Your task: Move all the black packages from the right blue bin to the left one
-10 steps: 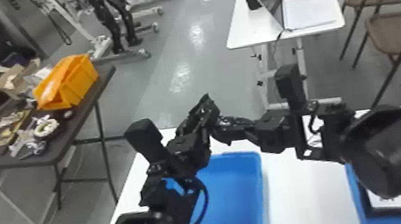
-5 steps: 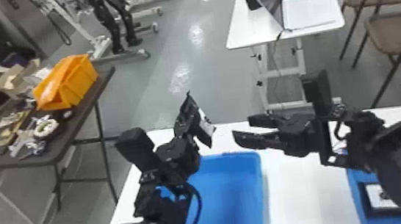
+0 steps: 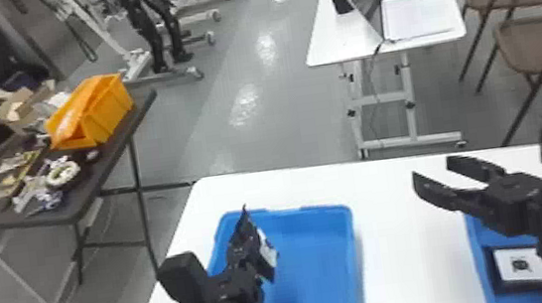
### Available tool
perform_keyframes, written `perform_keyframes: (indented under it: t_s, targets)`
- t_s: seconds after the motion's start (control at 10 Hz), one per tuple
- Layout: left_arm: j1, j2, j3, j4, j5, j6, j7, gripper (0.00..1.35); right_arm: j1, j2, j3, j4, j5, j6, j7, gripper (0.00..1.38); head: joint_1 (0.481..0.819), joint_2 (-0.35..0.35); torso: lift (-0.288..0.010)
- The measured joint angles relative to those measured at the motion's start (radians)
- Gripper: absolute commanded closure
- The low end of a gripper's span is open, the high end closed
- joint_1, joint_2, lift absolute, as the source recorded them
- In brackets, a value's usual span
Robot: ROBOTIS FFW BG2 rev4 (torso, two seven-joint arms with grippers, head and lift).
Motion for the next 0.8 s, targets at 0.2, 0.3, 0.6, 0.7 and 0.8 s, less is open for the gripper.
perform_keyframes:
  t_s: [0.2, 0.3, 0.6, 0.7, 0.8]
  targets:
    - [0.023, -0.006, -0.021, 0.004, -0.070, 0.021, -0.014, 0.16, 0.130, 0.060, -0.132, -0.107, 0.066, -0.013, -0.024, 0.41, 0.695, 0.244, -0.039]
    - [0.014, -0.002, -0.022, 0.005, -0.104, 0.031, -0.038, 0.00, 0.160, 0.072, -0.161, -0.128, 0.076, -0.034, -0.025, 0.41, 0.695, 0.221, -0.039]
    - [-0.011, 0.041, -0.028, 0.009, -0.060, 0.010, -0.038, 0.07, 0.206, 0.074, -0.180, -0.200, 0.122, -0.042, -0.054, 0.41, 0.695, 0.199, -0.039]
    - [-0.013, 0.037, -0.028, 0.007, -0.044, -0.005, -0.039, 0.07, 0.222, 0.074, -0.189, -0.225, 0.130, -0.017, -0.069, 0.41, 0.695, 0.188, -0.039]
    - [-0.016, 0.032, -0.028, 0.004, -0.035, -0.009, -0.042, 0.07, 0.239, 0.075, -0.199, -0.241, 0.129, 0.003, -0.085, 0.42, 0.695, 0.177, -0.039]
